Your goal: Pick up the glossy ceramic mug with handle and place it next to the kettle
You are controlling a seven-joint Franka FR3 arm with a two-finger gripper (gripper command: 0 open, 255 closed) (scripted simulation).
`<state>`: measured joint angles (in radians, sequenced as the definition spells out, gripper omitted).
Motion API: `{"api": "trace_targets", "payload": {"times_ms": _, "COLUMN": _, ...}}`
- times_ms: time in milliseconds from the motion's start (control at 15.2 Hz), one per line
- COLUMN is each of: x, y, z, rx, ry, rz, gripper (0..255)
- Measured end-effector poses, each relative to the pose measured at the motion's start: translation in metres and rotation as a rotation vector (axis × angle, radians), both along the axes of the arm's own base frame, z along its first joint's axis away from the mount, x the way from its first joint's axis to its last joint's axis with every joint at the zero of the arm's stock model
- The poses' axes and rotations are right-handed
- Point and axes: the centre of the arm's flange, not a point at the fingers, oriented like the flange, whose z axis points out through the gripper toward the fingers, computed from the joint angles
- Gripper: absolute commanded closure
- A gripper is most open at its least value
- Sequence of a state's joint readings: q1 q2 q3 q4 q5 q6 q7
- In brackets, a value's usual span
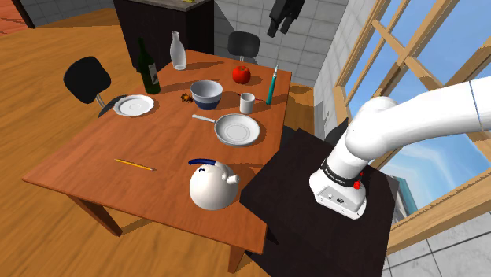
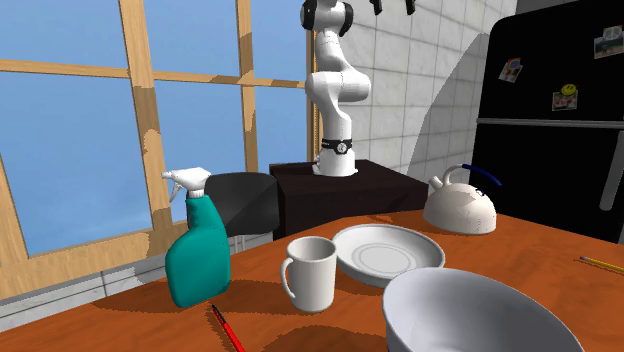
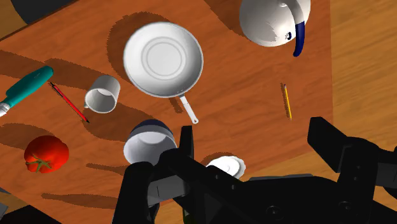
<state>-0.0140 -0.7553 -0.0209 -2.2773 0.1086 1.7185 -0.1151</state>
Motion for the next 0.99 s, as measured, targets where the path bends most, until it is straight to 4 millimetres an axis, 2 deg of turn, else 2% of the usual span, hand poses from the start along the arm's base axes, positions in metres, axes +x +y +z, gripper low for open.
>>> {"api": "trace_targets", "payload": {"times_ms": 66, "x": 0.0, "y": 0.0, "z": 0.0, "rx": 0.0, "ry": 0.0, "rz": 0.0, "gripper": 0}}
{"api": "trace_targets", "payload": {"times_ms": 198, "x": 0.006, "y": -0.006, "z": -0.012, "rx": -0.005, "ry": 0.002, "rz": 0.0, "gripper": 0}}
{"api": "trace_targets", "payload": {"times_ms": 990, "x": 0.076, "y": -0.054, "z": -0.142, "rx": -0.053, "ry": 0.014, "rz": -0.003, "gripper": 0}}
